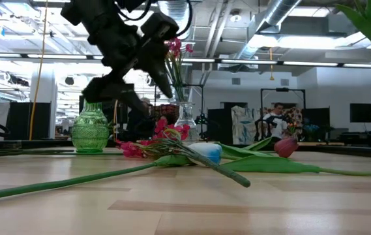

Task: Sort flowers into vase by color
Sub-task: Put the top red flowers into the transparent vase

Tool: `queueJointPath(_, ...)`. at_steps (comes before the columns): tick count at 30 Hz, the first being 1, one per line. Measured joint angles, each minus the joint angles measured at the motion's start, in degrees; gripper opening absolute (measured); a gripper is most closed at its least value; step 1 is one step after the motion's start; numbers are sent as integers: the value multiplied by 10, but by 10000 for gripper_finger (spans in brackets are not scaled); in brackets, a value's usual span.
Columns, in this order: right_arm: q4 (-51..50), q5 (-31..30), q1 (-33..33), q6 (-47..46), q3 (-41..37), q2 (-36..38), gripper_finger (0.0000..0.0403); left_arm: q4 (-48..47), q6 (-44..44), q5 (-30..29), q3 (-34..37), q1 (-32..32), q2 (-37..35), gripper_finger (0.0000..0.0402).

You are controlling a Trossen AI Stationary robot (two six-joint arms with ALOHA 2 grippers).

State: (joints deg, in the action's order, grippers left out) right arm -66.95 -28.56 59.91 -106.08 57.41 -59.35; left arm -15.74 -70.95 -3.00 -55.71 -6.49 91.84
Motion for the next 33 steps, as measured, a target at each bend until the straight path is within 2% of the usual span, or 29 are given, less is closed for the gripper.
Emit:
queueJointPath(5,0,0,-19,0,0,0,195,12,-94,29,-1,0,34,233)
queueJointPath(11,0,0,-35,2,0,0,195,51,-142,68,0,1,81,233)
queueJointPath(19,2,0,-51,41,0,0,195,106,-148,84,0,20,123,233)
queueJointPath(26,1,0,-58,41,0,0,195,112,-150,86,0,31,124,232)
queueJointPath(33,1,0,-58,41,0,0,195,103,-130,83,0,31,124,182)
